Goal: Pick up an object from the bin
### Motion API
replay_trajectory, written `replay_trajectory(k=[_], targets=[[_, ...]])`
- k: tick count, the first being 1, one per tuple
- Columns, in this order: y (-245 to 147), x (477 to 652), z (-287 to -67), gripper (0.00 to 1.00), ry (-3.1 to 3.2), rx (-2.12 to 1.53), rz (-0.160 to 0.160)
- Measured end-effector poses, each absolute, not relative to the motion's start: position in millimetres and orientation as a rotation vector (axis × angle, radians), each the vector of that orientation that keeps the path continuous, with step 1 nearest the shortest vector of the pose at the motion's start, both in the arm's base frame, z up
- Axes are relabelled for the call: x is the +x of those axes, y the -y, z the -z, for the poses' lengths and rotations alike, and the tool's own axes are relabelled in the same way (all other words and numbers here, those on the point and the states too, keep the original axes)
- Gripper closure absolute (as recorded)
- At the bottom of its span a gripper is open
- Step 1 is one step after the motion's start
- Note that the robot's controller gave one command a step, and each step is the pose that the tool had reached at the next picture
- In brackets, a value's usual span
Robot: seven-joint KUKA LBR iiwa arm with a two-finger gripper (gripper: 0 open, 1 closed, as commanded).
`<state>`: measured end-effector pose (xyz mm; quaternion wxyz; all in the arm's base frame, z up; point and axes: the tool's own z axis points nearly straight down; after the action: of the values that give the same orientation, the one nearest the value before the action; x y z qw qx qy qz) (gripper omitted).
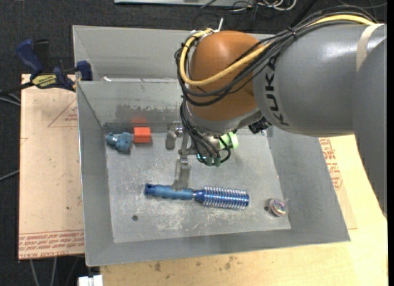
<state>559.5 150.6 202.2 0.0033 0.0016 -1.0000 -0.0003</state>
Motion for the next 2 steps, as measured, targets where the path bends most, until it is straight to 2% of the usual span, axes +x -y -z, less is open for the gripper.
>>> replay_trajectory(k=[1,2], targets=[[-233.4,559.7,-99.5,0.0,3.134,0.078,0.003],[-167.6,585.7,-75.2,0.0,3.133,0.22,-0.004]])
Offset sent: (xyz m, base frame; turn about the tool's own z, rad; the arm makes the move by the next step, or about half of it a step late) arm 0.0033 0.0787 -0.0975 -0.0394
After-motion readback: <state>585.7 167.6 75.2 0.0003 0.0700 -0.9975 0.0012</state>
